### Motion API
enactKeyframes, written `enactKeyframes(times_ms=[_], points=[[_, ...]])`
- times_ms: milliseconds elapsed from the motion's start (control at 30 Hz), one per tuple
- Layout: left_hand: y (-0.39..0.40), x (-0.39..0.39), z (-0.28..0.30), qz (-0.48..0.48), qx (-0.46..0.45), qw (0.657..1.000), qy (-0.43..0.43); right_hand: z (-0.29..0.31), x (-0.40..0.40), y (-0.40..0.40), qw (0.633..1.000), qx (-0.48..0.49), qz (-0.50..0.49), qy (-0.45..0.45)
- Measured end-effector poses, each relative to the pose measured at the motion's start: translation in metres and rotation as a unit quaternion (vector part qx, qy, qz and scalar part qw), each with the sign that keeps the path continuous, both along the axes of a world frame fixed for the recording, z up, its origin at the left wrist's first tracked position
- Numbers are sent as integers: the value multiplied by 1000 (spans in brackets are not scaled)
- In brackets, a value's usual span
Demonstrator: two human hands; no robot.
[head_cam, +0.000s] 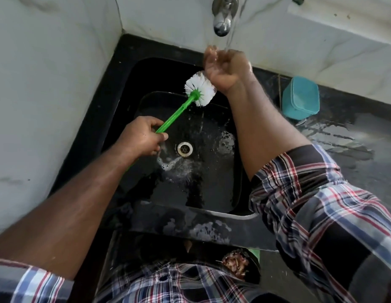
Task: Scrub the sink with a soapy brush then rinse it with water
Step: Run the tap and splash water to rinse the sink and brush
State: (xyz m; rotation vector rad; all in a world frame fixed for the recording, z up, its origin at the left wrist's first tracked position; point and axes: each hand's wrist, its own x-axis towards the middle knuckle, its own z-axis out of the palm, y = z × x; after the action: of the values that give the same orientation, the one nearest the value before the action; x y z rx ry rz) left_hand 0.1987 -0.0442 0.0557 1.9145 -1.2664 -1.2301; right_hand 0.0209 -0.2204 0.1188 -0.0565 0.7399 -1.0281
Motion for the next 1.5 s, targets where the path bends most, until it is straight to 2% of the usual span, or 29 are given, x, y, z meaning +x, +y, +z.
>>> enactKeyframes(times_ms=[67, 133, 167, 233, 267, 300, 333, 400, 567, 733, 833, 933, 1000, 1067, 1133, 1200, 1267, 1400, 1500], points=[[1, 4, 1, 2, -1, 1000, -13, -1, -13, 6, 998, -20, 52, 23], [1, 6, 1, 6, -3, 1000, -24, 0, -26, 15, 973, -55, 183, 128], [1, 6, 1, 9, -3, 1000, -26, 0, -32, 19, 935, -73, 274, 212], [0, 6, 0, 20, -3, 999, -26, -4, -43, 26, 809, -84, 449, 370], [-1, 6, -1, 25, -4, 999, -26, -7, -48, 28, 756, -83, 503, 410], [-1, 6, -2, 29, -5, 999, -27, -11, -51, 28, 727, -83, 527, 432], [-2, 6, -2, 31, -7, 999, -30, -13, -53, 28, 720, -84, 524, 447], [-2, 5, -2, 33, -11, 999, -35, -20, -53, 27, 747, -84, 474, 458], [-3, 6, -2, 42, -17, 998, -38, -35, -40, 18, 850, -77, 320, 411], [-3, 10, -3, 48, -14, 998, -40, -41, -28, 11, 953, -32, 155, 258], [-4, 12, -4, 53, -13, 998, -44, -43, -23, 9, 986, 7, 57, 154], [-4, 13, -5, 54, -15, 997, -45, -41, -20, 6, 996, 25, 19, 88], [-4, 15, -5, 56, -17, 997, -46, -37, -19, 4, 993, 13, 57, 103], [-4, 16, -6, 54, -17, 997, -45, -31, -19, 4, 960, -25, 179, 213], [-5, 18, -6, 54, -15, 997, -44, -29, -21, 7, 877, -57, 339, 336], [-5, 18, -7, 55, -14, 997, -43, -29, -23, 9, 789, -74, 460, 400], [-6, 18, -8, 56, -15, 997, -40, -28, -24, 10, 747, -74, 510, 419], [-6, 18, -7, 54, -15, 998, -37, -28, -21, 10, 738, -72, 510, 435], [-5, 19, -6, 61, -14, 997, -33, -27, -23, 9, 767, -77, 470, 430]])
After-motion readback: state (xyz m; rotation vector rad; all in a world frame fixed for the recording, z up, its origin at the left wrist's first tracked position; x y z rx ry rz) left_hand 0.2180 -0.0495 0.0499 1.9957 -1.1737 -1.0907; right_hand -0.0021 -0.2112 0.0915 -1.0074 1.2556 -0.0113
